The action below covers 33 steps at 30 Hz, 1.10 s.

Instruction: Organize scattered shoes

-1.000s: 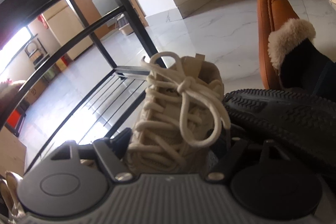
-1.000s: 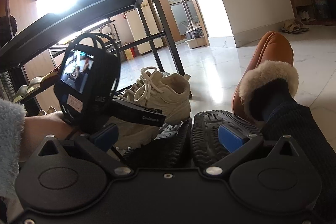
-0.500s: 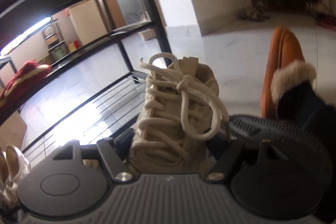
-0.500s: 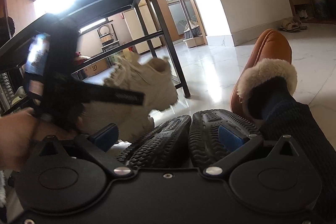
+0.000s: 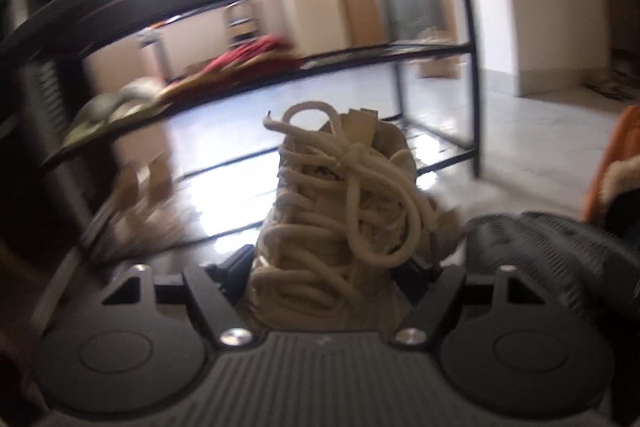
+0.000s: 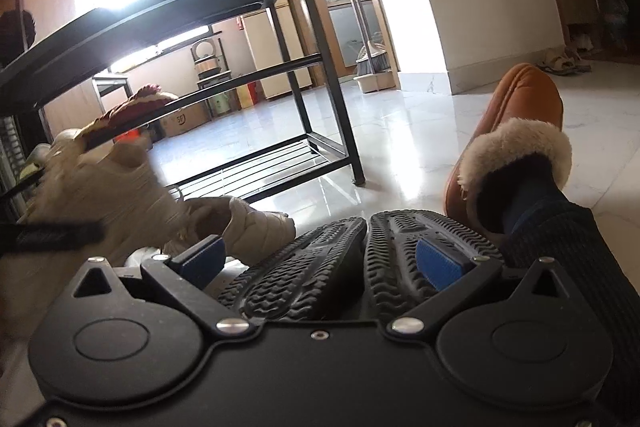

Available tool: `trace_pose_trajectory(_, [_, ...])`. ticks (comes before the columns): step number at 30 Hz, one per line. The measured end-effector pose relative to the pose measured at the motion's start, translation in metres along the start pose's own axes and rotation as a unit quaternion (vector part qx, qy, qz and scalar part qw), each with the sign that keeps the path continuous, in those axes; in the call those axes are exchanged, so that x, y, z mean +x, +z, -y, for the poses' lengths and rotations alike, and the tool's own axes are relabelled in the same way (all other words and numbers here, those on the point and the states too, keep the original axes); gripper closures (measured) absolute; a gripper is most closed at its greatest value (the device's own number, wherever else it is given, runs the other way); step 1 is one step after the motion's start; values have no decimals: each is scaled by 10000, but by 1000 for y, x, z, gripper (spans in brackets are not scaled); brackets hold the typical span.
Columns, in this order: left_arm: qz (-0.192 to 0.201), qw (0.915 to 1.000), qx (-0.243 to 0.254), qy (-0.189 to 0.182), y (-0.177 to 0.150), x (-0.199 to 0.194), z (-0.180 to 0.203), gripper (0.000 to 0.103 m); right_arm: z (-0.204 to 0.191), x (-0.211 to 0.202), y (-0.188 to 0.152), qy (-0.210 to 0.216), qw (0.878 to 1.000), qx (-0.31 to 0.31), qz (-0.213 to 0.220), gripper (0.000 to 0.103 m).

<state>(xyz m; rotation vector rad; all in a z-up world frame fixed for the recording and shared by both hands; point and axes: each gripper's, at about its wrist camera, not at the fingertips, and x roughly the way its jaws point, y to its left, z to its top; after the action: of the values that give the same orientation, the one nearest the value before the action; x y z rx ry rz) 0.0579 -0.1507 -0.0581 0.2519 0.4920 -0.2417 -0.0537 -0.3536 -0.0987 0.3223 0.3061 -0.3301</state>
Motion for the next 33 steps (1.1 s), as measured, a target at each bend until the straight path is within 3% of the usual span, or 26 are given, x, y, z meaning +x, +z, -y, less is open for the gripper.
trace_pose_trajectory(5, [-243, 9992, -144, 279, -44, -10, -11, 30, -10, -1, -2, -14, 9995, -301, 3, 0])
trace_pose_trajectory(8, [-441, 9985, -258, 203, -75, -16, -6, 30, -15, 1, -5, -41, 9989, -462, -41, 0])
trace_pose_trajectory(14, [-579, 9982, -56, -155, -91, -11, -3, 30, -23, 1, -7, -26, 9976, -687, -89, 0])
trace_pose_trajectory(19, [-599, 9930, 440, -922, -89, 11, -22, 29, -22, 3, -9, -43, 9976, -682, -133, 0])
trace_pose_trajectory(22, [-674, 9890, 607, -1169, -90, 30, -36, 27, -25, 4, -10, -4, 9969, -766, -160, 0])
trace_pose_trajectory(25, [-821, 9869, 781, -1149, -87, 48, -45, 24, -27, 8, -11, 12, 9966, -796, -230, 0])
trace_pose_trajectory(26, [-745, 9884, 784, -1067, -86, 49, -48, 18, -28, 9, -12, 12, 9964, -805, -259, 0])
trace_pose_trajectory(33, [-177, 9944, 206, -1024, -69, 27, -57, 18, -34, 12, -16, 74, 9948, -958, -331, 0])
